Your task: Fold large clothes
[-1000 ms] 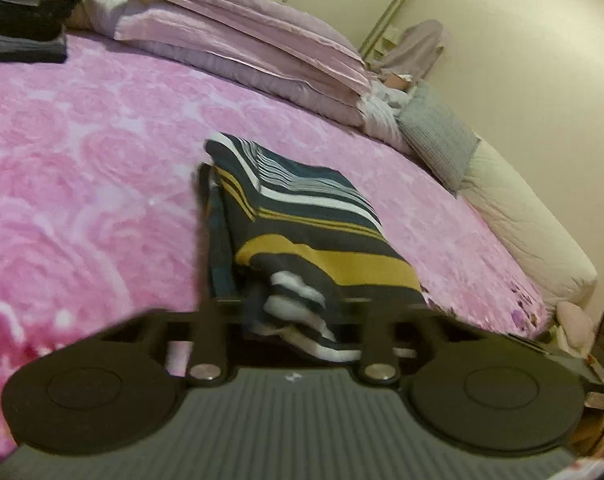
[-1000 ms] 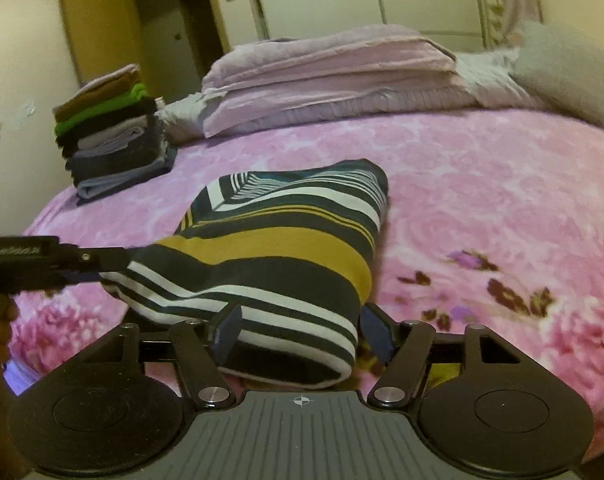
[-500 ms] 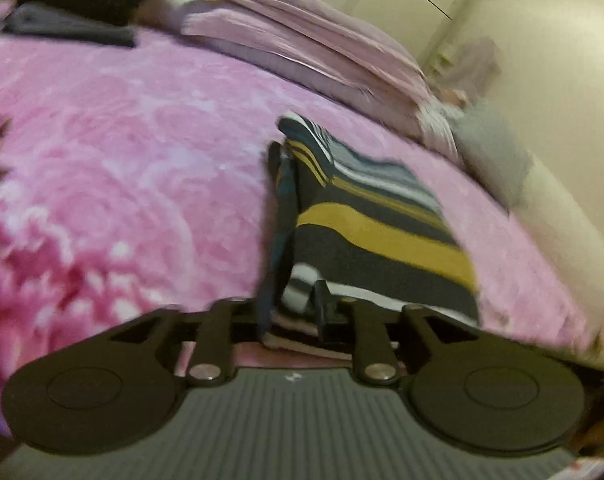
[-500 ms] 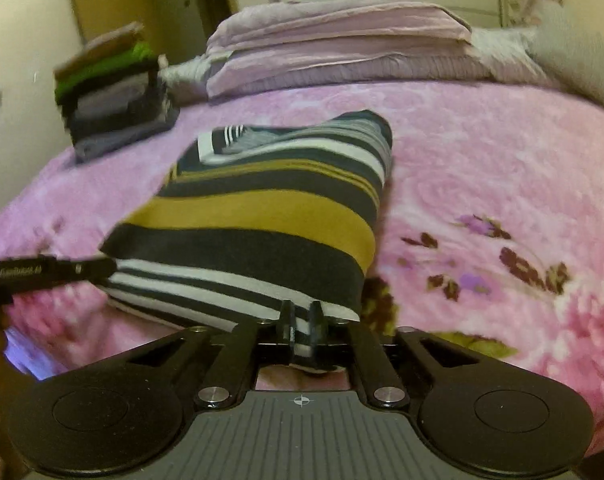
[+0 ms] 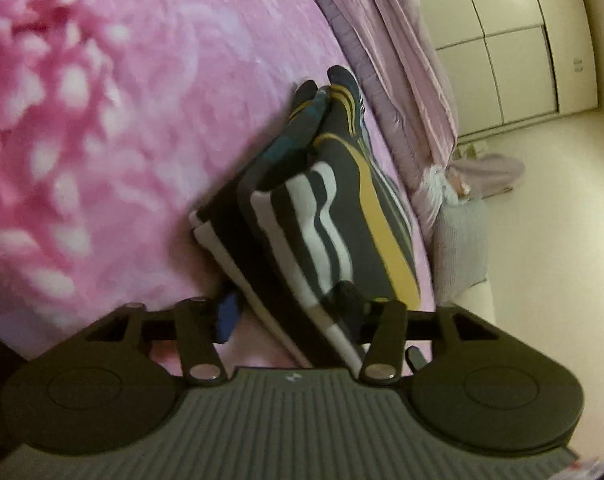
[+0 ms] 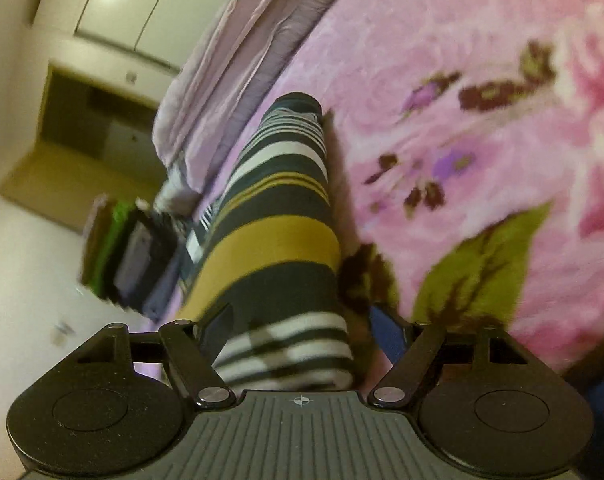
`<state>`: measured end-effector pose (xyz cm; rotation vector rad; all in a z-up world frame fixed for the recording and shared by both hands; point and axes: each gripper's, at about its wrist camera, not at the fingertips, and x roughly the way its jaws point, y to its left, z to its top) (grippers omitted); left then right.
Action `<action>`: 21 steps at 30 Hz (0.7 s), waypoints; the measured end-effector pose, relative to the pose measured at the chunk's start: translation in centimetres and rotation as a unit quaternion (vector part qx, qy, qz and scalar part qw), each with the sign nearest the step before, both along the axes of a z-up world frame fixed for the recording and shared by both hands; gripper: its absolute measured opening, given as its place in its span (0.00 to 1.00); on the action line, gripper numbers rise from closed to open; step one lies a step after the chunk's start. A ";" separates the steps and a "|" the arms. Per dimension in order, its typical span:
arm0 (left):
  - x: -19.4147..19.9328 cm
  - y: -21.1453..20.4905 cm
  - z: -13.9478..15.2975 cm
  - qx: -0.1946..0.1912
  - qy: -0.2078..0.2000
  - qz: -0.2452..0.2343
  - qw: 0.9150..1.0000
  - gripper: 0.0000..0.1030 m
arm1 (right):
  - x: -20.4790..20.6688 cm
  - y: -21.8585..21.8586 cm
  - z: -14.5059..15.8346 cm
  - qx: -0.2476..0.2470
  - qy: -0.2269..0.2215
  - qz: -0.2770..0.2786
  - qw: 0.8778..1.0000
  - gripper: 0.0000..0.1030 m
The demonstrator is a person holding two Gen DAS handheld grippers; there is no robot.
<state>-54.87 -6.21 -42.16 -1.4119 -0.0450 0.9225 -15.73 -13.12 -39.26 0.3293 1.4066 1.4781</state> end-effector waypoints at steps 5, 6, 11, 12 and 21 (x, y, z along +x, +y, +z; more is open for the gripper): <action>-0.6 0.8 0.1 0.005 0.006 0.003 1.000 0.15 | -1.1 0.6 0.0 0.001 0.022 -0.004 1.000 0.17; -0.8 1.1 0.9 0.019 0.024 -0.001 1.000 0.15 | -1.6 0.3 0.3 -0.004 0.031 -0.002 1.000 0.17; -5.5 1.7 3.4 0.072 0.082 0.045 0.993 0.14 | -7.9 -0.7 2.3 -0.020 0.038 0.085 0.995 0.16; -6.4 2.1 3.4 0.073 0.098 0.051 0.991 0.14 | -9.3 -0.5 2.4 -0.024 0.032 0.111 0.993 0.19; -6.0 -0.4 1.9 0.030 0.057 0.018 0.998 0.41 | -0.9 1.4 4.1 -0.020 -0.043 0.030 0.998 0.78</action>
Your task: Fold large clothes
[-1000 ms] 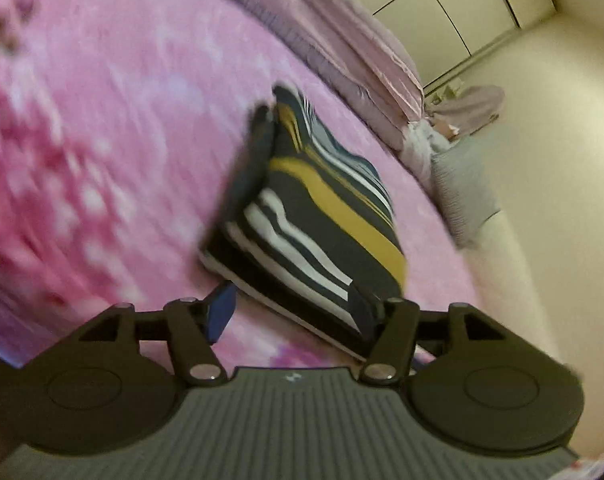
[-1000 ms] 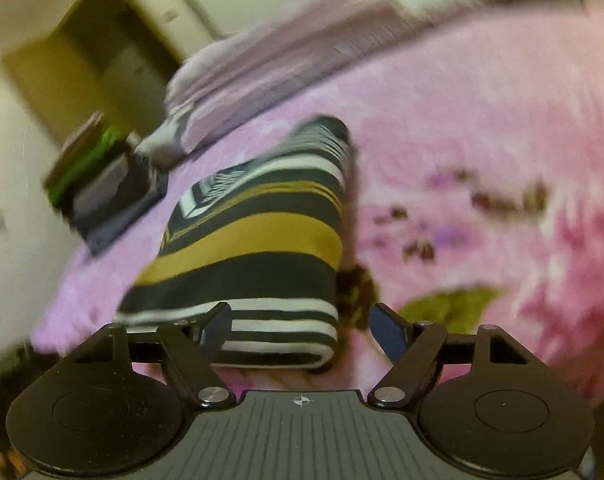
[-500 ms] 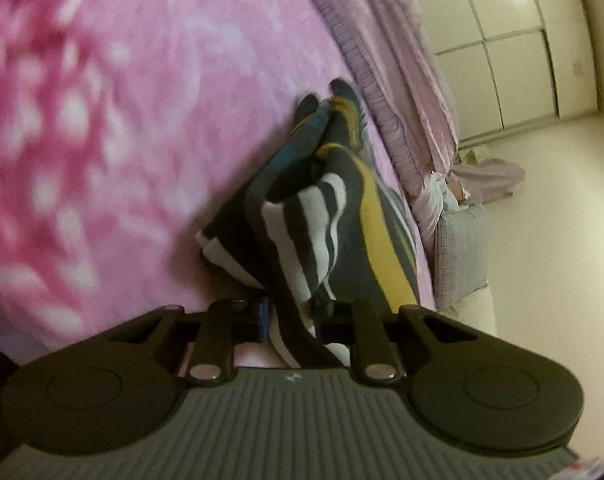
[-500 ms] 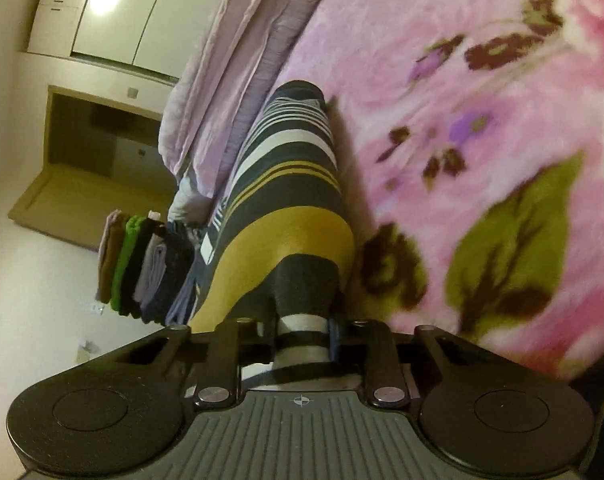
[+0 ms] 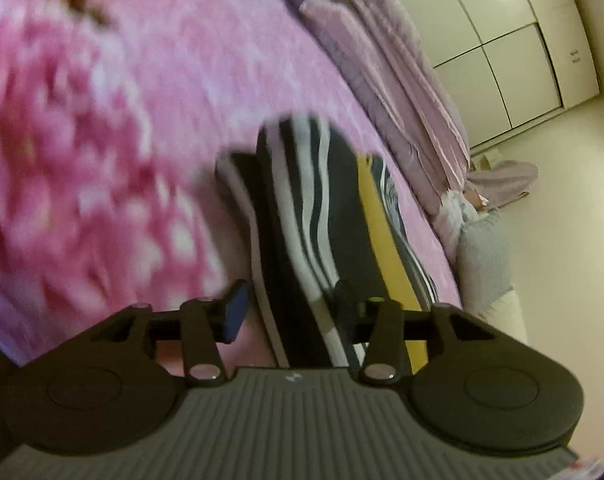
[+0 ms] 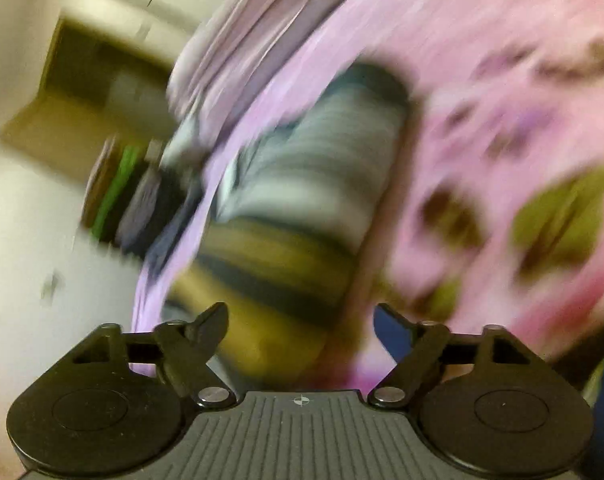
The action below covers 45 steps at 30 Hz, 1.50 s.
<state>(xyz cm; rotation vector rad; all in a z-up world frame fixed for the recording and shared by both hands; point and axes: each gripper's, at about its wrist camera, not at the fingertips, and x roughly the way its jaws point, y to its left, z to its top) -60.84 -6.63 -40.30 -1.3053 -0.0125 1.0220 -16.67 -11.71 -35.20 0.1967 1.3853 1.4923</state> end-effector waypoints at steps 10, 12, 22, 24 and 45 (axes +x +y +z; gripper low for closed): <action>0.2 2.9 0.9 0.031 0.011 0.005 0.999 0.16 | 0.2 6.9 -2.7 -0.003 0.044 -0.030 0.999 0.40; -1.0 4.5 1.6 0.038 0.035 0.022 0.998 0.15 | -1.7 5.5 -2.7 -0.015 0.055 -0.030 0.998 0.37; -2.1 11.0 4.0 0.042 0.194 0.004 0.980 0.21 | -7.4 2.5 0.3 -0.046 -0.031 0.059 0.997 0.52; -2.2 9.0 5.3 0.056 0.232 0.006 0.971 0.20 | -6.3 1.0 2.3 -0.023 -0.108 0.045 0.993 0.52; 9.5 1.3 9.3 0.140 0.419 -0.117 0.889 0.20 | -13.4 -0.6 1.9 0.059 -0.419 0.146 0.894 0.37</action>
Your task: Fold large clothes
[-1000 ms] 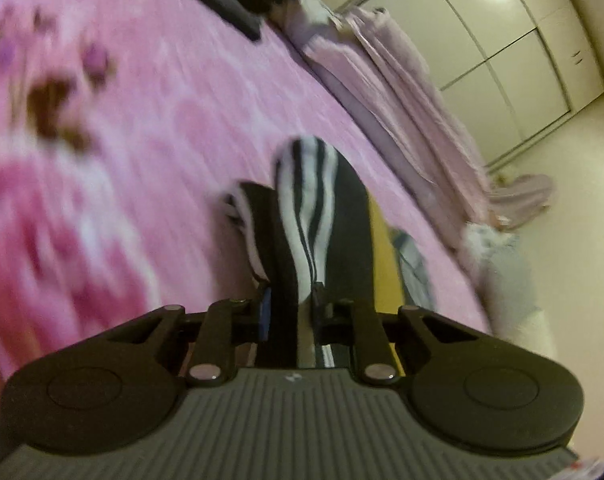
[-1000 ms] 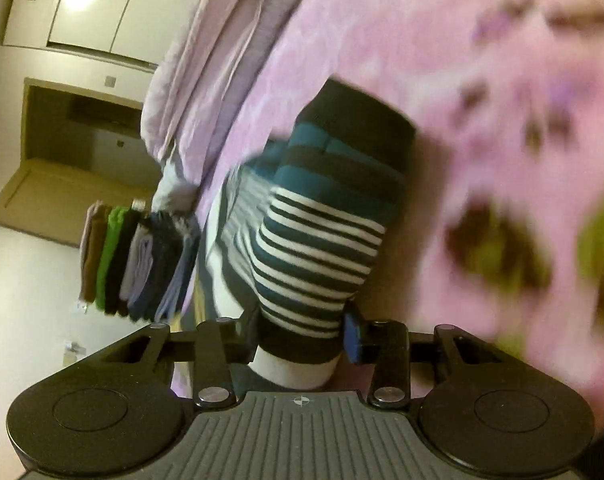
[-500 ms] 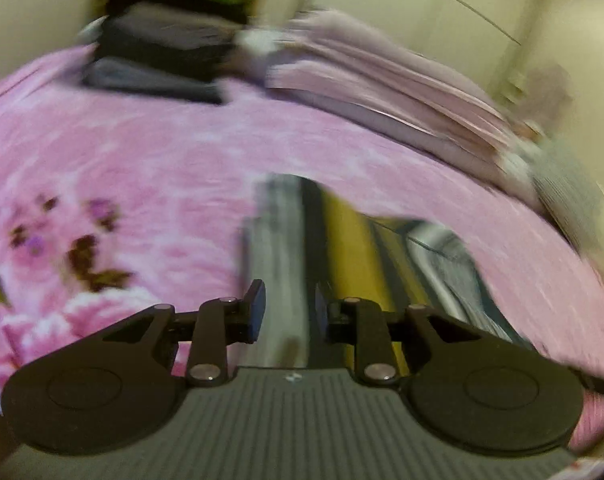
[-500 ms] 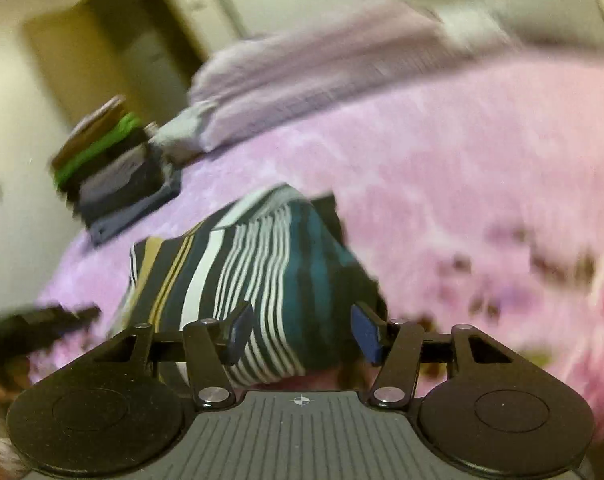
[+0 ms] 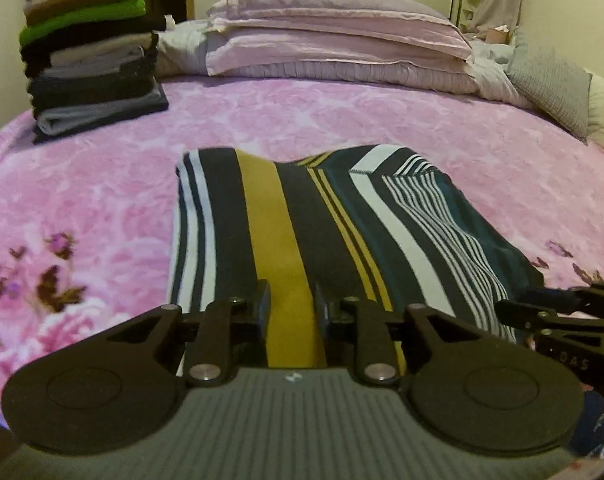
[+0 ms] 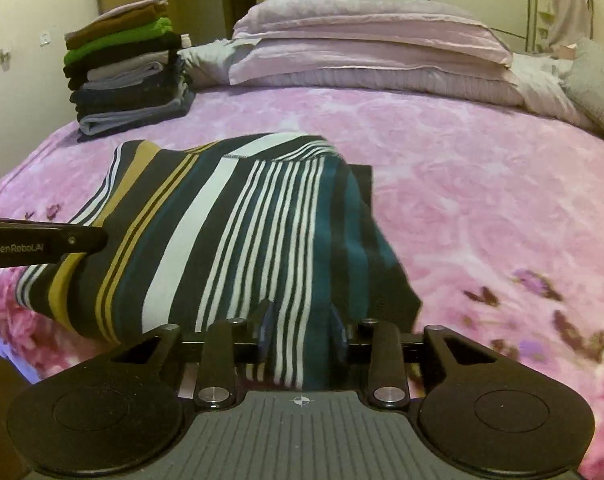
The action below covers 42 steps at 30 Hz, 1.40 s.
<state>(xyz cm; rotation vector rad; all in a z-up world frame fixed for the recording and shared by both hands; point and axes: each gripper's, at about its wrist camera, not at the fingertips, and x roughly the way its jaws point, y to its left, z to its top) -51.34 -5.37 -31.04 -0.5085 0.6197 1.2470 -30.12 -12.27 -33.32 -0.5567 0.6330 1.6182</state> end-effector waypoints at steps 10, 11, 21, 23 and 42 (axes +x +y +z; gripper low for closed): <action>0.0 -6.0 3.4 0.017 0.013 -0.018 1.000 0.22 | -0.1 -4.2 4.3 0.030 0.044 0.010 0.999 0.57; -0.1 -6.2 3.5 0.018 0.012 -0.018 1.000 0.23 | -0.2 -4.5 4.5 0.032 0.045 0.011 0.998 0.58; -7.3 -3.0 4.0 0.014 -0.060 0.034 0.998 0.39 | 4.4 -1.0 4.1 0.032 0.099 -0.012 0.995 0.63; -10.2 0.1 2.5 -0.021 -0.102 0.056 0.993 0.41 | 6.9 1.2 3.0 0.018 0.139 -0.029 0.990 0.72; -13.5 15.5 -9.2 -0.214 -0.359 0.006 0.908 0.50 | 11.8 20.0 -6.6 -0.143 0.383 0.124 0.904 0.62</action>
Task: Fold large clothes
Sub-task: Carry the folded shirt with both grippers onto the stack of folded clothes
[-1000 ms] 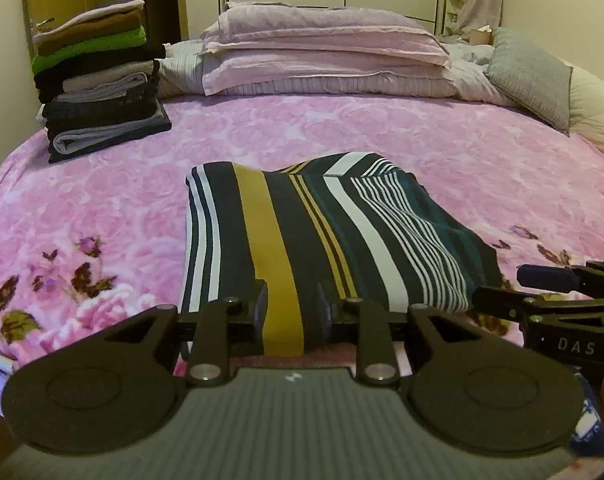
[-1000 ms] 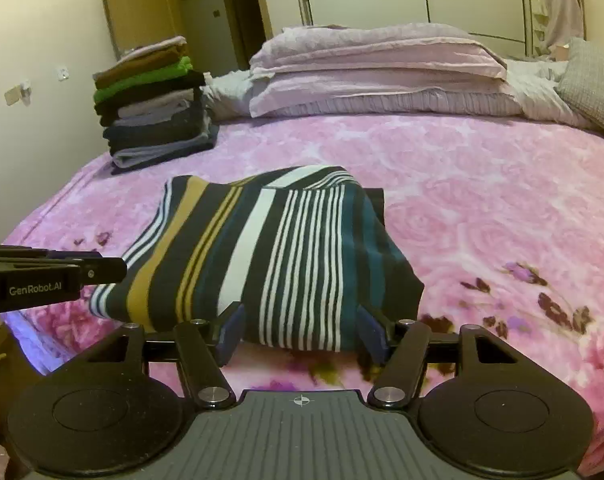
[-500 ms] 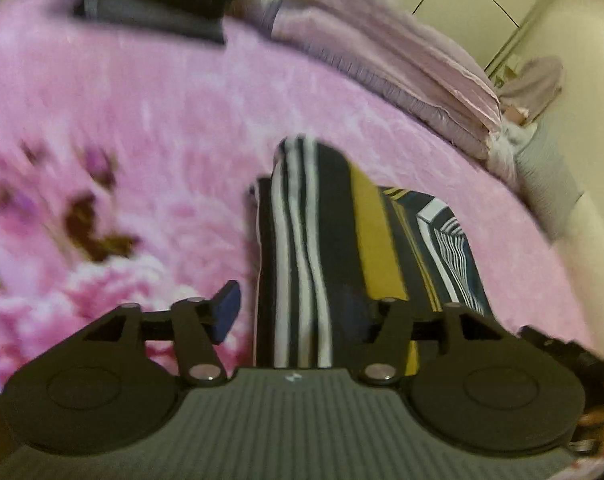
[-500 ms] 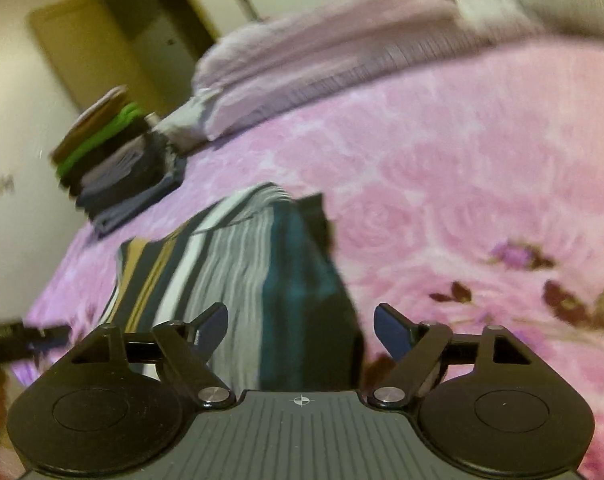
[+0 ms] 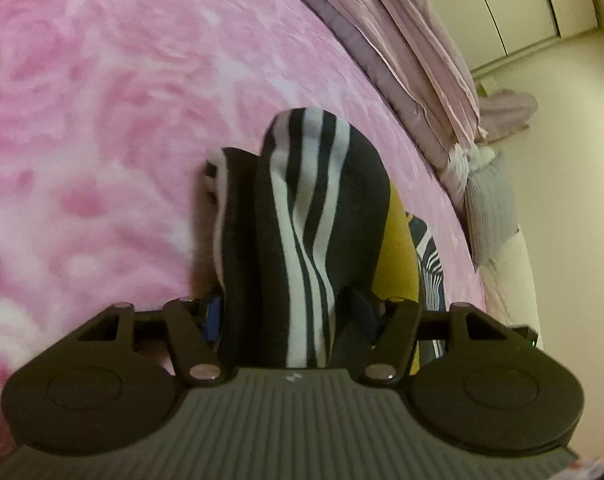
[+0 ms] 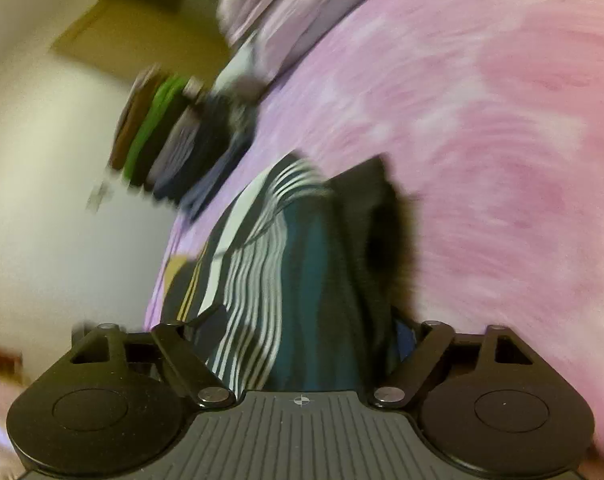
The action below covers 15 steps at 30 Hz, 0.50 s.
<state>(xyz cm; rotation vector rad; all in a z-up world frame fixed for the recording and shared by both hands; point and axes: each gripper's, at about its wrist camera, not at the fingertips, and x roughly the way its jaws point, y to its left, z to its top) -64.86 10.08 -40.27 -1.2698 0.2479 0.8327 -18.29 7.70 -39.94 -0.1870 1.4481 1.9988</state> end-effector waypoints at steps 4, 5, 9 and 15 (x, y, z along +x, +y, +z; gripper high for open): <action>0.4 -1.1 0.5 0.013 -0.003 0.006 1.000 0.22 | 0.1 0.1 -0.9 -0.034 0.031 0.004 0.999 0.26; 0.5 -1.5 1.1 0.019 0.004 0.011 1.000 0.21 | 0.3 -0.2 -0.6 -0.044 0.033 -0.005 0.998 0.24; 2.1 -2.7 4.4 0.031 0.043 0.023 0.998 0.18 | 0.3 -1.0 2.6 -0.064 0.010 -0.023 0.998 0.22; 0.6 -4.3 12.2 0.032 0.022 0.083 0.996 0.17 | -1.2 1.5 12.8 -0.069 -0.002 -0.002 0.998 0.21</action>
